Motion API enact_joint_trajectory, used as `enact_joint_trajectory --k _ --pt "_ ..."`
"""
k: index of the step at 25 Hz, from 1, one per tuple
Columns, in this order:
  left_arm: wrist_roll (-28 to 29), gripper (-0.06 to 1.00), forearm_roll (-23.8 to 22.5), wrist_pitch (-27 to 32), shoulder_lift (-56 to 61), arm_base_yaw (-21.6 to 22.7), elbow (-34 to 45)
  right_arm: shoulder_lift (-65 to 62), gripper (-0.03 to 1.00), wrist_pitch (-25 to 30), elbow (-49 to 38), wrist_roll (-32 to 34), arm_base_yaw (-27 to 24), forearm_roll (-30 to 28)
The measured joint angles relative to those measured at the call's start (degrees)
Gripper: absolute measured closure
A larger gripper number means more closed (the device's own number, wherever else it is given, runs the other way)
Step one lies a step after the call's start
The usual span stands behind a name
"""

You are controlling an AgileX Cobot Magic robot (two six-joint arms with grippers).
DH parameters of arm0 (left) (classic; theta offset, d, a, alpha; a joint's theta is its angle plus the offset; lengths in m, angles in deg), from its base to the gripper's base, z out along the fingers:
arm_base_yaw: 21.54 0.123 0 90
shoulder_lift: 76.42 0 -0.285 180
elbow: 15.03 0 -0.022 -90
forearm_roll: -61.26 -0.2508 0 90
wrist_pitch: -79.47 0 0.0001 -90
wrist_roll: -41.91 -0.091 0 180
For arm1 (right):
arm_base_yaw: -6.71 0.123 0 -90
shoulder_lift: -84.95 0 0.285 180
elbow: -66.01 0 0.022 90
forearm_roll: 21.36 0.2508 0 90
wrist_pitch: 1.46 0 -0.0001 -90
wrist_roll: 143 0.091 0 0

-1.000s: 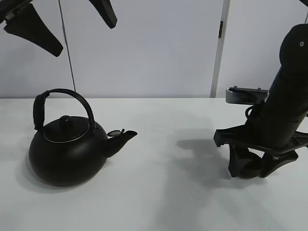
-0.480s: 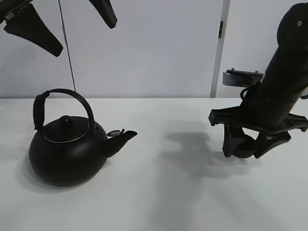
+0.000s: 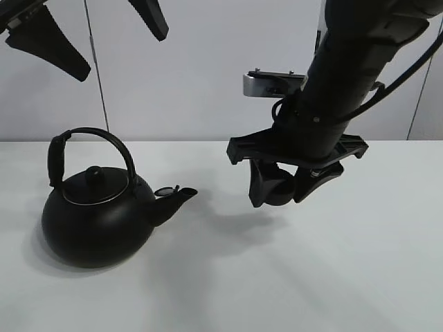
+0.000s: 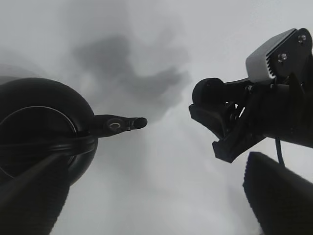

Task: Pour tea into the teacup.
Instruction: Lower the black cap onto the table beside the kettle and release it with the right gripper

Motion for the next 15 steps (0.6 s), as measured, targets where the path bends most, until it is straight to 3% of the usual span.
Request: enact_joint_trajectory --k 10,15 --pt "0.00 0.25 0.00 0.00 0.00 0.00 0.00 6.19 0.57 -1.03 2.97 -0.63 6.35 -1.09" --pt "0.00 0.25 0.00 0.00 0.00 0.00 0.00 9.46 0.57 0.26 5.80 -0.63 7.03 -1.51"
